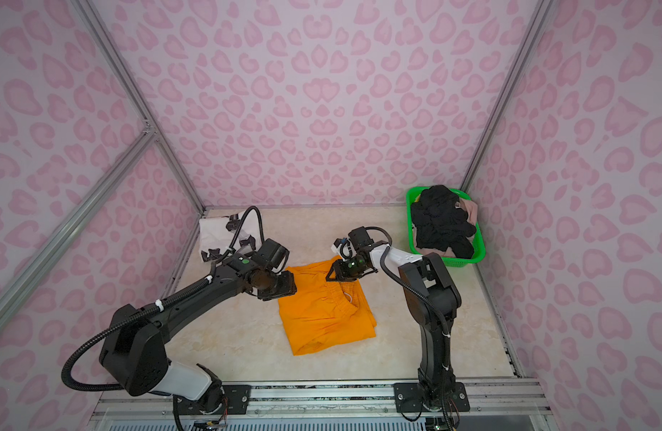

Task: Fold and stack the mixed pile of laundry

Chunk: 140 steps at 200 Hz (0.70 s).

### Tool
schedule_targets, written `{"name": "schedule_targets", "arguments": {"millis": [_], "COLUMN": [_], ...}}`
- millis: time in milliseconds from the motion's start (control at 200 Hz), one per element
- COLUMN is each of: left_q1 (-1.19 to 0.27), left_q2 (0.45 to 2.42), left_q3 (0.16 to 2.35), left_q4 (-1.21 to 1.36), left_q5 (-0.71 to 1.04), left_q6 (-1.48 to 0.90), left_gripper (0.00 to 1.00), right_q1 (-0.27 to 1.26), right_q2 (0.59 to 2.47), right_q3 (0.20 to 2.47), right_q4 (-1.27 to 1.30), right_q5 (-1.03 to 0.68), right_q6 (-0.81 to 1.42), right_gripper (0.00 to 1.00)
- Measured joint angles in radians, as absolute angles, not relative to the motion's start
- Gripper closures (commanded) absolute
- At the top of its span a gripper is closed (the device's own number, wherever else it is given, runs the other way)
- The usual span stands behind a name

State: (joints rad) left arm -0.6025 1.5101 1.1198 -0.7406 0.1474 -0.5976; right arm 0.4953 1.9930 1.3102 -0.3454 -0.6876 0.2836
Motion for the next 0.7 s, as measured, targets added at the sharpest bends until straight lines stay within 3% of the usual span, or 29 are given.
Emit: {"name": "schedule_targets", "arguments": {"millis": [390, 700], "left_q1": [-0.603, -0.603], "left_q2": [1.535, 1.535], "left_q3": [1.118, 1.115], "left_q4": [-0.729, -0.710], "left_q5": [0.155, 0.139], "left_q6": [-0.593, -0.593], "left_gripper": [0.40, 0.41], "right_q1": [0.518, 0.538], "right_q2": [1.882, 1.675], "right_q3": [1.291, 1.263], "right_q4": [-0.332, -0.548], "right_q5": [-0.691, -0.459], "right_q6": [0.268, 0.310], "right_gripper": [1.00, 1.00]}}
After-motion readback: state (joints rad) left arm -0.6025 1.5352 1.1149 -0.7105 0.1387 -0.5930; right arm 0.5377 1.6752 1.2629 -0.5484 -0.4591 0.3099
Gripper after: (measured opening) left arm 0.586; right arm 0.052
